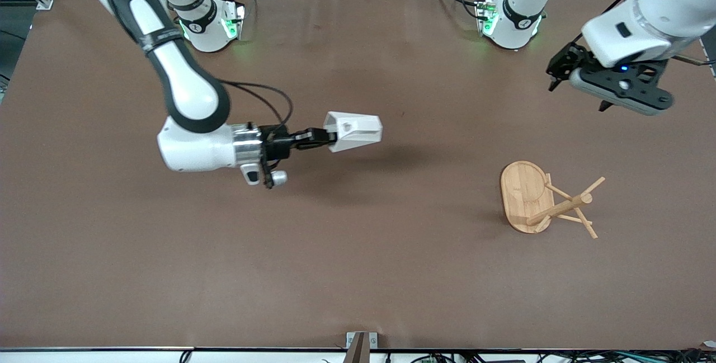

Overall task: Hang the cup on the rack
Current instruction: 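Lift the cup with the right gripper while the left gripper approaches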

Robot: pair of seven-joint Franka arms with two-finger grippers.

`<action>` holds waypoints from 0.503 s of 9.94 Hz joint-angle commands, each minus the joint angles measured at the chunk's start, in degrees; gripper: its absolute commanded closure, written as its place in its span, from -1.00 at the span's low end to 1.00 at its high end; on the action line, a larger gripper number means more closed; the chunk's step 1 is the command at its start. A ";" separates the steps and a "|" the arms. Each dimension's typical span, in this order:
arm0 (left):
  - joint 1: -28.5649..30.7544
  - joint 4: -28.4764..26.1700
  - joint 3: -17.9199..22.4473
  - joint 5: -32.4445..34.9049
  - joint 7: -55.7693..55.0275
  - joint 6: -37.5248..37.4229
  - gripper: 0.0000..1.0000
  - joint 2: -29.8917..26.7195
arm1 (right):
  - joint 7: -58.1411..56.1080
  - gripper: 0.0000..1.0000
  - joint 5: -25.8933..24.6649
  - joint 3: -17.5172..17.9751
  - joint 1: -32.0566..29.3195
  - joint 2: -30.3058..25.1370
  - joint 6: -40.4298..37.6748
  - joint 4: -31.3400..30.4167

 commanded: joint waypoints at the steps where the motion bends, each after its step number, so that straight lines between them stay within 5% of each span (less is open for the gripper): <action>1: 0.06 -1.68 -2.22 -4.34 9.83 -2.92 -1.00 0.67 | 0.44 0.99 3.29 4.32 -1.00 -0.60 2.49 -1.31; 5: 0.14 -4.05 -3.72 -16.81 20.21 -3.38 -0.98 2.16 | 0.44 0.99 3.90 6.79 -1.44 -1.04 2.75 -3.59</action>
